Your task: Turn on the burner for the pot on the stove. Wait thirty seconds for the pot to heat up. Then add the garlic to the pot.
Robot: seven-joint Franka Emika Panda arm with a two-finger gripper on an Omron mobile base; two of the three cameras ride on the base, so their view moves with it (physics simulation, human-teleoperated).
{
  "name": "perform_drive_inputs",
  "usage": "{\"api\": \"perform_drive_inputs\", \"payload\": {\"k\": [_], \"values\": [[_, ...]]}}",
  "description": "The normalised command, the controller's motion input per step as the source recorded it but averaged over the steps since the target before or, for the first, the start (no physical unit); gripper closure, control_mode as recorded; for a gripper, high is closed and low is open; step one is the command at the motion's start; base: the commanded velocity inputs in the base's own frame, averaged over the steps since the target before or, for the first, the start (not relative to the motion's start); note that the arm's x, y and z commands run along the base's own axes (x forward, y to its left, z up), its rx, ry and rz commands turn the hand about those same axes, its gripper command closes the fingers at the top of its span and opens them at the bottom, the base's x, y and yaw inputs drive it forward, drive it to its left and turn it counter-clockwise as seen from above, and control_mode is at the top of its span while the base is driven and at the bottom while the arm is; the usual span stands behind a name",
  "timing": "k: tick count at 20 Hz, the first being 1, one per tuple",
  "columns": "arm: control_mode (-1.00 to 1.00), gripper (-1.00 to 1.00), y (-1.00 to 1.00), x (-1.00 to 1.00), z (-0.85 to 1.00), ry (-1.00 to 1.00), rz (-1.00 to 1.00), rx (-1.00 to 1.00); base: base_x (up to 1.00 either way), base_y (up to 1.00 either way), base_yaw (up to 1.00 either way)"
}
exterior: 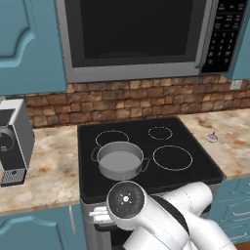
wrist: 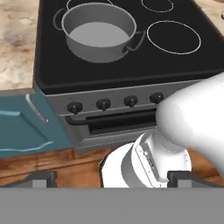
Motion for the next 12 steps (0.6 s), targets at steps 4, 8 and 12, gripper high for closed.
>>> {"api": "perform_drive_inputs", "payload": {"k": [4, 8, 12], "values": [[-1.00, -1.00, -0.29, 0.00, -0.99, -0.37, 0.13, 0.00, 0.00, 0.00, 0.00], [-1.00, -1.00, -0.33, 0.00, -0.96, -0.39, 0.17, 0.00, 0.00, 0.00, 0.00], [-1.00, -1.00, -0.26, 0.00, -0.88, -0.41, 0.15, 0.02, 0.00, 0.00, 0.00]]}}
